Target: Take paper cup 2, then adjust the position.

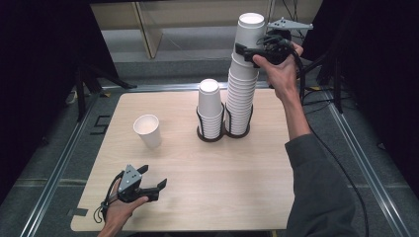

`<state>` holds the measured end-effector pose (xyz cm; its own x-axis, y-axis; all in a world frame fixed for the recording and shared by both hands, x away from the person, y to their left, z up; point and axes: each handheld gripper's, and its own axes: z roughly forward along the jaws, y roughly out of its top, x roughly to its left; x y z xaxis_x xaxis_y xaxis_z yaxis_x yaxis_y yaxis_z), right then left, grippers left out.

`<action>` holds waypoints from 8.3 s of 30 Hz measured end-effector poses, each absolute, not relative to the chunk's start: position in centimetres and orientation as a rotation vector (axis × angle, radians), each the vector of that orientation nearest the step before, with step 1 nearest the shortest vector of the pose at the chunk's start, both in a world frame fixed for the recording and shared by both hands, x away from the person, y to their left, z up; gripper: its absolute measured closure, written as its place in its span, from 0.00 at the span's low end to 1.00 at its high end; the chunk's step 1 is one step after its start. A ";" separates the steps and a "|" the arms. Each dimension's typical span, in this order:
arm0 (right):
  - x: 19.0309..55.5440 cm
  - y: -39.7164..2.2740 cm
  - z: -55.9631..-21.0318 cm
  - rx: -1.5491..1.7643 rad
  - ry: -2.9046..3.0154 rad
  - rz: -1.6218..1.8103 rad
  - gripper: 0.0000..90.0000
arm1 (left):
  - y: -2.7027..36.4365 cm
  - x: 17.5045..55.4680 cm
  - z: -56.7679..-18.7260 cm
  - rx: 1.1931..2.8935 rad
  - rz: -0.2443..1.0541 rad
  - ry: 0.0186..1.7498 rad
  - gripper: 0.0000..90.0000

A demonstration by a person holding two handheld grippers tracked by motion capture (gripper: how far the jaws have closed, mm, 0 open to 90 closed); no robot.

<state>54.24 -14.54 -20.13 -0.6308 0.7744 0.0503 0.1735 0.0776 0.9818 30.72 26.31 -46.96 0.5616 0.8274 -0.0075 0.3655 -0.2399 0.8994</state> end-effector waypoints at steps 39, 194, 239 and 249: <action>49.7 -18.5 -16.5 0.925 1.748 1.640 0.20 | 25.7 30.6 -47.0 1.846 0.620 0.942 0.16; 35.6 1.9 -43.9 0.517 2.369 1.890 0.20 | 21.9 30.1 -46.9 1.669 0.400 0.795 0.00; 36.3 0.4 -40.1 0.547 2.386 1.907 0.25 | 21.6 29.7 -46.6 1.790 0.508 0.717 0.12; 36.5 -0.2 -39.8 0.657 2.378 2.021 0.27 | 21.4 29.7 -46.9 1.721 0.500 0.694 0.03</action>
